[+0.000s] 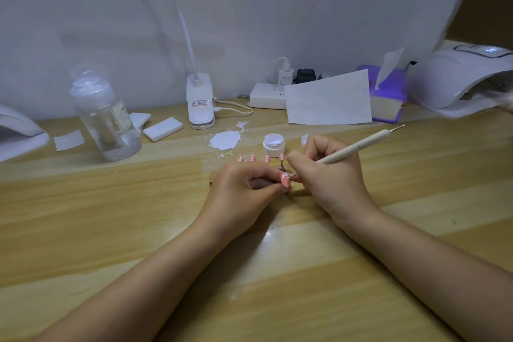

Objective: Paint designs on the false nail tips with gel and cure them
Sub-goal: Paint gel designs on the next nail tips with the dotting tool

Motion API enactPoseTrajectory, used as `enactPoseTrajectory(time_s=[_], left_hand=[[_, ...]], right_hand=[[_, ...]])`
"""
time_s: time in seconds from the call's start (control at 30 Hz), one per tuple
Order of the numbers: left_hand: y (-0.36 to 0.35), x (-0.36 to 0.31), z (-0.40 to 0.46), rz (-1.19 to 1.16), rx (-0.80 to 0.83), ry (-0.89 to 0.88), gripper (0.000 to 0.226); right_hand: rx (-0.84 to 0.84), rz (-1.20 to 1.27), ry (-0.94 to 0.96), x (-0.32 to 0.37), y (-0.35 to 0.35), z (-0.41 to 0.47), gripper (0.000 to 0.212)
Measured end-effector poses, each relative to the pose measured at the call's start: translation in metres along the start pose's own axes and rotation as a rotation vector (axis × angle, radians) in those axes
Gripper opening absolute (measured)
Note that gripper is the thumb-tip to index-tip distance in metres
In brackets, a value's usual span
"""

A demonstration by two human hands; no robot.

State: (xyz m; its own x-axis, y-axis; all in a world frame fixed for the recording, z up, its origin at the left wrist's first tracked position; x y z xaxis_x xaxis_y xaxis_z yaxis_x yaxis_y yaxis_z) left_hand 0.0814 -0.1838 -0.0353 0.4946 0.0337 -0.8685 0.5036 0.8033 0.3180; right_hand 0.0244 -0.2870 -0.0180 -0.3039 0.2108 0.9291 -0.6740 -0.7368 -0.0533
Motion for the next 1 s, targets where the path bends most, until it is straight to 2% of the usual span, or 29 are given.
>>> enactPoseTrajectory(time_s=[0.27, 1.0], left_hand=[[-0.0005, 0.0008, 0.0001, 0.010, -0.009, 0.005, 0.012], [-0.0005, 0.0005, 0.0004, 0.018, -0.010, 0.000, 0.013]], right_hand=[[0.040, 0.006, -0.005, -0.0017, -0.0024, 0.0001, 0.041], [0.015, -0.030, -0.011, -0.0015, -0.0010, -0.0010, 0.041]])
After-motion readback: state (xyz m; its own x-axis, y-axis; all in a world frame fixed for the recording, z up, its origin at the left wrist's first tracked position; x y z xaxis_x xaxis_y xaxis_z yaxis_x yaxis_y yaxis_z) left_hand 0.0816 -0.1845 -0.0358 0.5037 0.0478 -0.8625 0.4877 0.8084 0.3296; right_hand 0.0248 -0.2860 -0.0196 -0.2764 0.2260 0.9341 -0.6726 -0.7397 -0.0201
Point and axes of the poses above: each hand's wrist, its own z-axis towards the middle knuckle, its own y-axis out of the back of the hand, x = y × z, the point moved 7 cm from there along z, towards the middle knuckle, and after that the axes turned 6 degrees about -x, right-handed, at the moved point
